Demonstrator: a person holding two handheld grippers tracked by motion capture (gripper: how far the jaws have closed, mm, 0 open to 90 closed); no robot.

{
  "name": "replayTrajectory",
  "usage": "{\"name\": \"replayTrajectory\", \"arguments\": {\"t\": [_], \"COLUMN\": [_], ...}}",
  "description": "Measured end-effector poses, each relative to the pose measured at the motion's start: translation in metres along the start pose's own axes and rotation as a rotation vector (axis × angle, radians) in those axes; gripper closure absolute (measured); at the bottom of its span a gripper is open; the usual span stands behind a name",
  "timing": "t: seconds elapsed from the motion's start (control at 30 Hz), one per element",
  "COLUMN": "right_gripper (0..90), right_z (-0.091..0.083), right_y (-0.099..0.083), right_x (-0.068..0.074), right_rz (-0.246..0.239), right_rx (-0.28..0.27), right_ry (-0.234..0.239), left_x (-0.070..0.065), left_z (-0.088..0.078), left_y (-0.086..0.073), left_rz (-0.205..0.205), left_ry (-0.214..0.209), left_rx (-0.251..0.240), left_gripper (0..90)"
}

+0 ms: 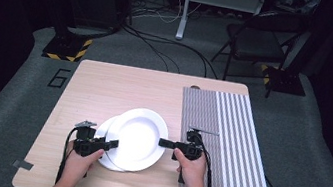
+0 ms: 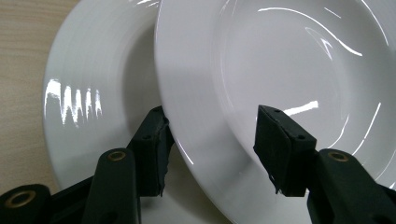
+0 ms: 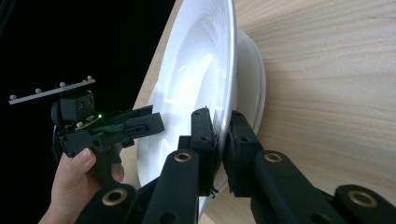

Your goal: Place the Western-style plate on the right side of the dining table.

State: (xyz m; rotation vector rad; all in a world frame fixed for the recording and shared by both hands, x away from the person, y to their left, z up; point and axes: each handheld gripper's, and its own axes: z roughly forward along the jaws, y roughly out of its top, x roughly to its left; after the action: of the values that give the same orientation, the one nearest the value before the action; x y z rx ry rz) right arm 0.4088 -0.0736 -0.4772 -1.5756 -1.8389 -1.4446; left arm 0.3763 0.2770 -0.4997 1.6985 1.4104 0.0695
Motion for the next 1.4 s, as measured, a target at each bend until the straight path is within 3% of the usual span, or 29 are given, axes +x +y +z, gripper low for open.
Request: {"name": "replayTrajectory", "arguments": {"t": [0.03, 0.13, 0.3, 0.53, 0.67, 0.77, 0.97, 1.27, 1.4], "right_gripper": [83.5, 83.4, 83.3, 82.0, 80.0, 76.4, 72.9, 64.5, 63.8], "right_z": [0.000, 0.000, 0.000, 0.000, 0.001, 0.001, 0.003, 0.005, 0.007], "right_y": [0.000, 0.000, -0.002, -0.003, -0.005, -0.006, -0.007, -0.010, -0.012], "right_x": [0.000, -0.001, -0.001, 0.000, 0.001, 0.003, 0.010, 0.019, 0.021], "right_rz": [0.002, 0.003, 0.003, -0.019, -0.029, -0.059, -0.094, -0.140, -0.170], "right_rx": [-0.002, -0.002, -0.010, -0.019, -0.026, -0.029, -0.032, -0.032, -0.031], "right_ry": [0.000, 0.000, 0.000, -0.015, -0.047, -0.107, -0.174, -0.215, -0.233], "left_x": [0.001, 0.000, -0.005, 0.000, -0.003, -0.007, -0.014, -0.017, -0.020], "left_z": [0.001, 0.001, 0.001, -0.002, -0.003, -0.003, -0.008, -0.018, -0.019], "left_y": [-0.001, -0.001, -0.003, -0.003, -0.003, -0.003, -0.001, 0.002, 0.002], "left_rz": [-0.019, -0.021, -0.012, -0.086, -0.073, -0.047, -0.029, -0.016, 0.015], "left_ry": [-0.013, -0.013, 0.022, -0.019, -0.006, 0.005, 0.027, 0.024, 0.055], "left_rx": [-0.004, -0.002, -0.002, -0.019, -0.018, -0.020, -0.050, -0.090, -0.093], "left_gripper": [47.1, 47.6, 47.6, 53.3, 54.0, 54.7, 54.7, 56.0, 56.2]}}
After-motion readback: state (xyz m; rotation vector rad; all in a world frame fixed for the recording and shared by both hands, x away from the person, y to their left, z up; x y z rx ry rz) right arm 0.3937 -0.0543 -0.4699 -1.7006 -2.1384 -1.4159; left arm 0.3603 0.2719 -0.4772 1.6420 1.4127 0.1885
